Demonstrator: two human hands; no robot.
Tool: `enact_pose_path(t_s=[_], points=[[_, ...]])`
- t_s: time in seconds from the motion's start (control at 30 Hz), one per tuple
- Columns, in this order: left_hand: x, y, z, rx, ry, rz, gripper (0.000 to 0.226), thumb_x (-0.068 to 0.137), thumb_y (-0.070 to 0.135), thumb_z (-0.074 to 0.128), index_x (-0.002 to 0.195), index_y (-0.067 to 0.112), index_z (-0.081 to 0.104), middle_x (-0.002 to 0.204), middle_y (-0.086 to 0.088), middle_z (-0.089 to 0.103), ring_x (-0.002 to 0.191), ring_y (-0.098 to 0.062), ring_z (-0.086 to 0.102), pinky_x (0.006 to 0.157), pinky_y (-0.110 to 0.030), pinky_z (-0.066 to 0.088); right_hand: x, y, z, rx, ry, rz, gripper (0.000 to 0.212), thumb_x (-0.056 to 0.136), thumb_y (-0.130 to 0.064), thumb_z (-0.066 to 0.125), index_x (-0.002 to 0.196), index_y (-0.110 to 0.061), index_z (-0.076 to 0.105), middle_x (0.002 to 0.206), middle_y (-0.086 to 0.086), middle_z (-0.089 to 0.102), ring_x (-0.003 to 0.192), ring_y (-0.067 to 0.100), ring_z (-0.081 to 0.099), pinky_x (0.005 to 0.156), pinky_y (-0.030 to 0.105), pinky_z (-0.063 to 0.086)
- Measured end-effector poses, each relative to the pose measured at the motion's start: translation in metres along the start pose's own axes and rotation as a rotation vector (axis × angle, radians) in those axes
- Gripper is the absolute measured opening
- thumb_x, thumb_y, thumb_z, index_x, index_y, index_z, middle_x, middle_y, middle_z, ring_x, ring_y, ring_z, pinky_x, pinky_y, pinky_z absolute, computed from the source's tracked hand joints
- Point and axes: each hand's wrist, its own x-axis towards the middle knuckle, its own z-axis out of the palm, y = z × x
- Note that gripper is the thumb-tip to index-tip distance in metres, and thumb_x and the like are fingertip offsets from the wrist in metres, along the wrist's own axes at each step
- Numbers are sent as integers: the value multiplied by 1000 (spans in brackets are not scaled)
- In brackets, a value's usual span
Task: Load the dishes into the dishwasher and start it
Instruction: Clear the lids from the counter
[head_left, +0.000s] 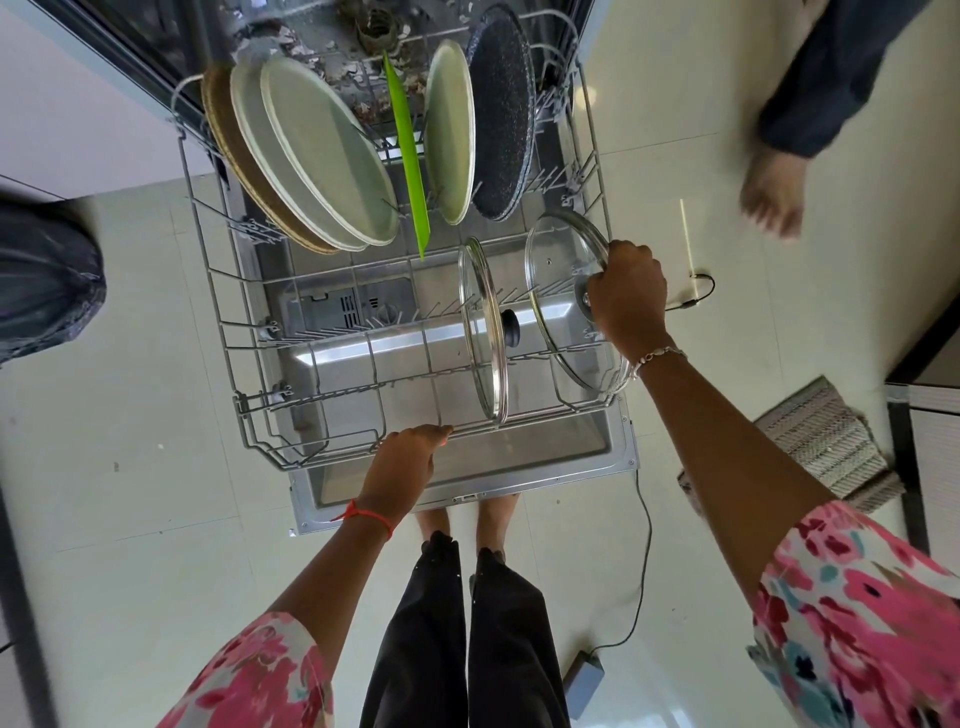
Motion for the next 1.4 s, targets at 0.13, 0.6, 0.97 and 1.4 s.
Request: enact_pose_path(t_s=[0.13, 0.6, 0.97, 1.4], points=[[1, 0, -1, 22, 0, 16, 39, 70, -17, 65, 104, 2, 69, 92, -14, 72, 79, -28, 71, 75, -41, 55, 5, -7, -7, -1, -26, 9, 26, 84, 3, 41, 107, 8, 53, 112, 26, 54, 103, 39, 51, 82, 35, 39], [2, 2, -6, -15, -114, -53, 32, 88, -4, 55, 118, 5, 61, 111, -15, 67, 101, -28, 65, 93, -34, 49, -8, -3, -58, 121, 126, 117, 15, 84, -3, 46, 95, 1, 55, 94, 14, 52, 82, 25, 44, 64, 27, 26], [-37, 8, -50, 29, -80, -103, 32, 89, 2, 55, 121, -2, 57, 119, -20, 61, 109, -33, 59, 97, -36, 44, -99, -70, -140, 211, 333, -25, 27, 69, -2, 46, 87, 10, 63, 80, 26, 62, 74, 42, 57, 67, 49, 49], [-62, -18, -57, 7, -60, -211, 37, 93, 5, 50, 130, 6, 51, 137, -14, 49, 127, -27, 47, 108, -36, 36, -140, -150, -74, 151, 157, -123, 22, 85, -8, 50, 97, 8, 61, 86, 16, 58, 74, 26, 54, 51, 14, 29]])
